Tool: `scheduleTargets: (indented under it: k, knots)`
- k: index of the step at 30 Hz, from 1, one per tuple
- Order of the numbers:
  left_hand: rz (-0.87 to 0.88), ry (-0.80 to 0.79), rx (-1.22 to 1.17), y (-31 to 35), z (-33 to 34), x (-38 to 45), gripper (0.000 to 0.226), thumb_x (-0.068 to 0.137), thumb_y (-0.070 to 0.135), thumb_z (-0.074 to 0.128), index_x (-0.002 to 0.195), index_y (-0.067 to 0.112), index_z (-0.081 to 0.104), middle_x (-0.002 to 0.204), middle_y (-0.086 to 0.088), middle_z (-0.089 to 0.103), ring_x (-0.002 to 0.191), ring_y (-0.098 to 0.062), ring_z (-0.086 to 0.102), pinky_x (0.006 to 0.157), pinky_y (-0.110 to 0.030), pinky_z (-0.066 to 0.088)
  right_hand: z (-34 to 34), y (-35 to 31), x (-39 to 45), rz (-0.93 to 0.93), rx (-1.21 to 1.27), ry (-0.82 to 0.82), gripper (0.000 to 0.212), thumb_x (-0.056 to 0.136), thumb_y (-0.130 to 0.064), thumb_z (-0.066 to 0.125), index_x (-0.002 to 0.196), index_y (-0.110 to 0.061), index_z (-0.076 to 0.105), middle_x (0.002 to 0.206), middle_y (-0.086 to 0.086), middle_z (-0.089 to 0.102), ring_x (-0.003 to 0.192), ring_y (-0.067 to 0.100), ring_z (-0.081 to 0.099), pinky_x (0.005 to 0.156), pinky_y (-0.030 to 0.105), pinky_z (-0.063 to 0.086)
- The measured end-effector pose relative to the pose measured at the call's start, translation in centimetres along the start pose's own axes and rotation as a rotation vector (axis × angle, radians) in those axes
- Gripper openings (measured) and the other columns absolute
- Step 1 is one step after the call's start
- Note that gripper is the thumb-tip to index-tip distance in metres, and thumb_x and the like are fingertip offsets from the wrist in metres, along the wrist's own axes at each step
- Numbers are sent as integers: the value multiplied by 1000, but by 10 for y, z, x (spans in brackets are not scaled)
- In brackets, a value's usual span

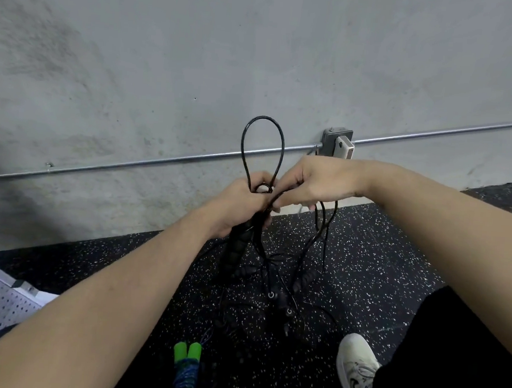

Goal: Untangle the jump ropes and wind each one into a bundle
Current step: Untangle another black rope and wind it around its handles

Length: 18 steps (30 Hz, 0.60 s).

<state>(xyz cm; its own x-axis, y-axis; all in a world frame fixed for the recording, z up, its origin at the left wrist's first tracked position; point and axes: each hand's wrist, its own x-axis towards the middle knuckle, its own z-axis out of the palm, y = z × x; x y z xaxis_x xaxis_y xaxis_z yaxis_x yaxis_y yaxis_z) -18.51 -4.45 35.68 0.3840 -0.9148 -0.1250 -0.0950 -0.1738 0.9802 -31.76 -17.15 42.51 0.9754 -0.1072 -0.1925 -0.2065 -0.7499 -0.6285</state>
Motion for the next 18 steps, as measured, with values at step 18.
scheduleTargets:
  k: [18]
  knots:
    - [-243, -143, -192, -15, -11, 1, 11, 94, 17, 70, 90, 16, 60, 70, 0, 62, 54, -14, 56, 50, -27, 51, 12, -8, 19, -8, -668, 592, 15, 80, -30, 64, 78, -24, 51, 85, -4, 56, 80, 23, 54, 52, 29, 23]
